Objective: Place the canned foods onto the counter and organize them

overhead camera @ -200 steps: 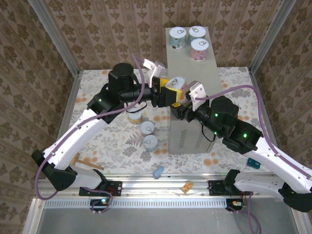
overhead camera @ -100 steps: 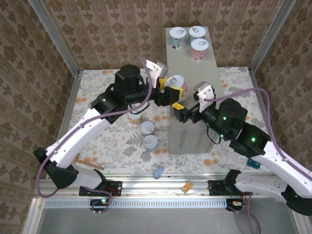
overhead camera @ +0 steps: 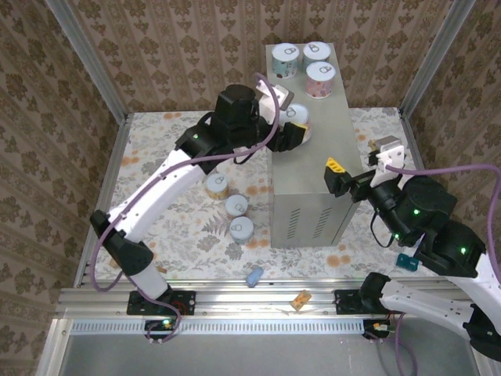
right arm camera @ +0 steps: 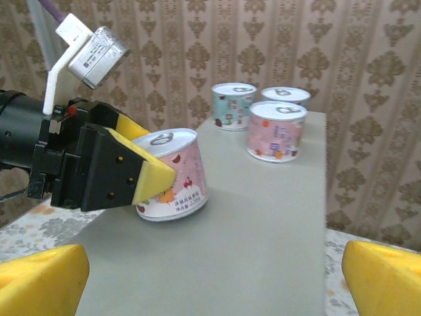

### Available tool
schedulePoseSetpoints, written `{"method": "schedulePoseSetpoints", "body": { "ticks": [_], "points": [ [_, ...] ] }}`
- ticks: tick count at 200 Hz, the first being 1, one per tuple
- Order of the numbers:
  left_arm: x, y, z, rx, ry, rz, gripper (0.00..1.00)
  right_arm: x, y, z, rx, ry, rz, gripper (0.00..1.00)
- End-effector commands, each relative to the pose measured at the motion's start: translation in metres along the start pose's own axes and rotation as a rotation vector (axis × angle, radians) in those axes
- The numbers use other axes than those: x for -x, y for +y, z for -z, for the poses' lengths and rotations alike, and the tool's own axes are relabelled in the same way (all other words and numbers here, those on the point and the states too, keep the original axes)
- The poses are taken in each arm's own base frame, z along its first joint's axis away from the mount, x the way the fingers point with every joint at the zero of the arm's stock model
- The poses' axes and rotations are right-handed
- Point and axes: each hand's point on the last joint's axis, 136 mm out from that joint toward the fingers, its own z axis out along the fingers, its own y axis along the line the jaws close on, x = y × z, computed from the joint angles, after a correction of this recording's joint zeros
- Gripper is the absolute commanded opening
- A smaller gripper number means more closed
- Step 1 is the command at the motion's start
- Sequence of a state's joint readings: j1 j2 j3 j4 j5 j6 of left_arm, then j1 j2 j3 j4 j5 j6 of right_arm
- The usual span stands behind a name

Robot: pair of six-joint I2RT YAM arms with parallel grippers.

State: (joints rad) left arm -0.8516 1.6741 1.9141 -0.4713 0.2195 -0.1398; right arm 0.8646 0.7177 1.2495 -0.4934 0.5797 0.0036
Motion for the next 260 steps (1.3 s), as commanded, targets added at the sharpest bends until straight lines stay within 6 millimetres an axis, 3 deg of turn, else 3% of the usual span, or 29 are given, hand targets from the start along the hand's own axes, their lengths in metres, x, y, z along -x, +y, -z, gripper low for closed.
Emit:
{"method": "schedulePoseSetpoints", "body": {
  "ticks": [1,91,198,236,260],
  "points": [
    [0.023,0.001,-0.001,0.028,-0.058,-0.068,0.65,-0.006,-0.02,0.009,-0.089,0.029,0.006,1.0],
    [0.016,0.03,-0.038,0.16,0.021,-0.137,0.68,-0.011,-0.032,0.02,-0.115,0.033,0.012,1.0],
    [0.008,0.033,-0.033,0.187,0.075,-0.167,0.78,-0.008,-0.024,0.008,-0.115,0.026,0.041,1.0],
    [0.006,0.033,-0.03,0.166,0.064,-0.139,0.92,-0.01,-0.021,0.005,-0.112,0.033,0.048,1.0],
    [0.004,0.038,-0.03,0.155,0.051,-0.103,0.94,-0.009,-0.021,0.005,-0.109,0.031,0.045,1.0]
  ]
}}
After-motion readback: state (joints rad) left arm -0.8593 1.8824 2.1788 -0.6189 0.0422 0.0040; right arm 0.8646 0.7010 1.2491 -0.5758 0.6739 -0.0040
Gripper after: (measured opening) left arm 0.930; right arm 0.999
